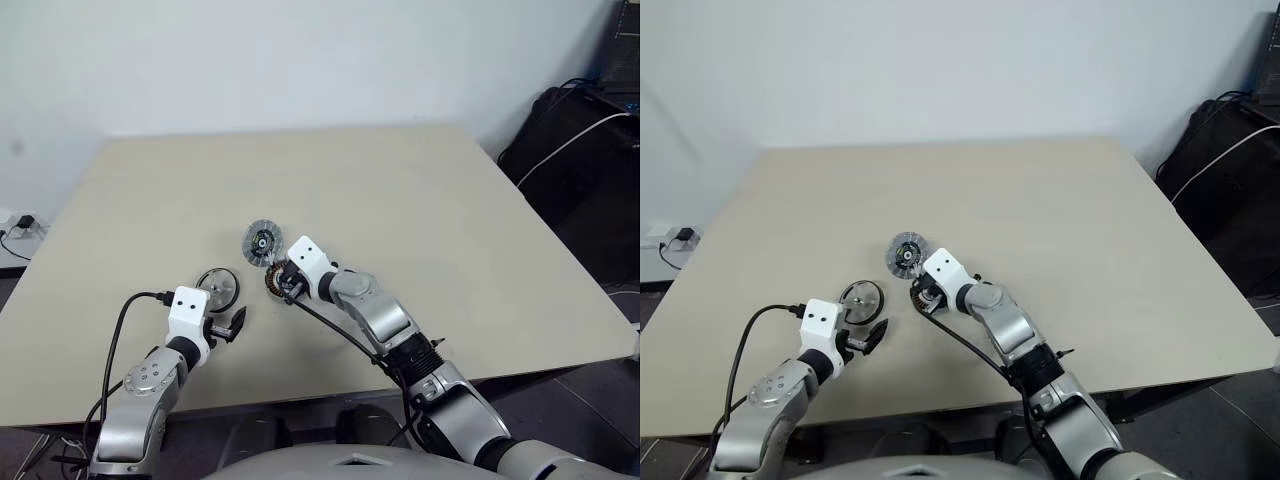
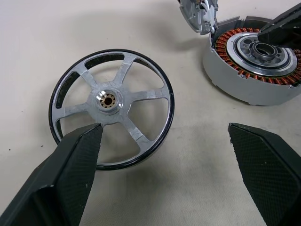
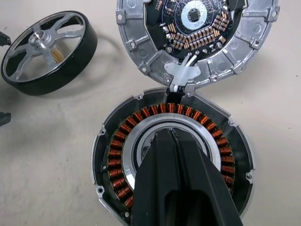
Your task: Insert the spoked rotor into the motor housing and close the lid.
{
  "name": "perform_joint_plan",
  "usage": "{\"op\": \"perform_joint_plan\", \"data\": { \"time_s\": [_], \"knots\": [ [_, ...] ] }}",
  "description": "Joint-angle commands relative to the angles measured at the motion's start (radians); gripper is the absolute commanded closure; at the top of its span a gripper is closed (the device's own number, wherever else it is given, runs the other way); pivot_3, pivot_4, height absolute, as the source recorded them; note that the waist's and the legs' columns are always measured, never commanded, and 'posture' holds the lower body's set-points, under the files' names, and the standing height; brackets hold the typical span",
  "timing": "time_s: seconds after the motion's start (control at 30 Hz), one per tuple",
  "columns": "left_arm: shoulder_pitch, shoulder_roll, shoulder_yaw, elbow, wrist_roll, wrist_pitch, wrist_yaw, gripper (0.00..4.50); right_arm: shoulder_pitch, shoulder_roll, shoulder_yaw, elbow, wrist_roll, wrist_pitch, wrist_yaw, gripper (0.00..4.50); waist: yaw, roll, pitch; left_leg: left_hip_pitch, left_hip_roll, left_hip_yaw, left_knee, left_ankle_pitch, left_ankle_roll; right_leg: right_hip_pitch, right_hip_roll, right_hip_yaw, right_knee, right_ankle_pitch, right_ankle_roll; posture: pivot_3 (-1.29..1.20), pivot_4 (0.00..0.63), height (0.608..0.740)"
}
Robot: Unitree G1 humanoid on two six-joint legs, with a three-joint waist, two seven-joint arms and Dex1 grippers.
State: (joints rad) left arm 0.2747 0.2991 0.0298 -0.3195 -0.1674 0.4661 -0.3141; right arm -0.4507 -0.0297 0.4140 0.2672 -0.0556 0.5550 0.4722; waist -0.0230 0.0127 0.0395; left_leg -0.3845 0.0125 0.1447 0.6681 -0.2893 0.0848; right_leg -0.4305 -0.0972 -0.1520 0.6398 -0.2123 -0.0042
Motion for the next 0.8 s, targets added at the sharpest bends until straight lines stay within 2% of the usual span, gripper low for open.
{"op": "perform_joint_plan", "data": {
  "time_s": [0.03, 0.37, 0.8],
  "knots": [
    [-0.008, 0.0, 0.012, -0.031, -0.005, -0.017, 0.0, 0.0, -0.019, -0.003, -0.001, -0.018, -0.003, 0.002, 0.012, 4.48, 0.0, 0.0, 0.0, 0.0, 0.0, 0.0, -0.001, 0.0, 0.0, 0.0, 0.0, 0.0, 0.0, 0.0, 0.0, 0.0, 0.0, 0.74],
    [-0.011, 0.001, 0.014, -0.027, -0.004, -0.016, 0.002, 0.0, -0.018, -0.013, 0.016, -0.008, -0.021, 0.018, 0.032, 4.48, 0.0, -0.001, 0.0, 0.0, 0.0, 0.0, -0.002, 0.001, -0.002, 0.001, 0.0, 0.0, 0.001, 0.0, 0.0, 0.0, 0.0, 0.74],
    [-0.012, 0.0, 0.013, -0.027, -0.002, -0.017, 0.005, 0.0, -0.046, -0.005, 0.021, 0.04, -0.079, -0.009, -0.026, 4.48, 0.0, -0.001, -0.001, 0.001, 0.0, 0.0, -0.002, 0.002, -0.002, 0.001, 0.0, 0.0, 0.001, 0.0, 0.0, 0.0, 0.0, 0.74]
  ]
}}
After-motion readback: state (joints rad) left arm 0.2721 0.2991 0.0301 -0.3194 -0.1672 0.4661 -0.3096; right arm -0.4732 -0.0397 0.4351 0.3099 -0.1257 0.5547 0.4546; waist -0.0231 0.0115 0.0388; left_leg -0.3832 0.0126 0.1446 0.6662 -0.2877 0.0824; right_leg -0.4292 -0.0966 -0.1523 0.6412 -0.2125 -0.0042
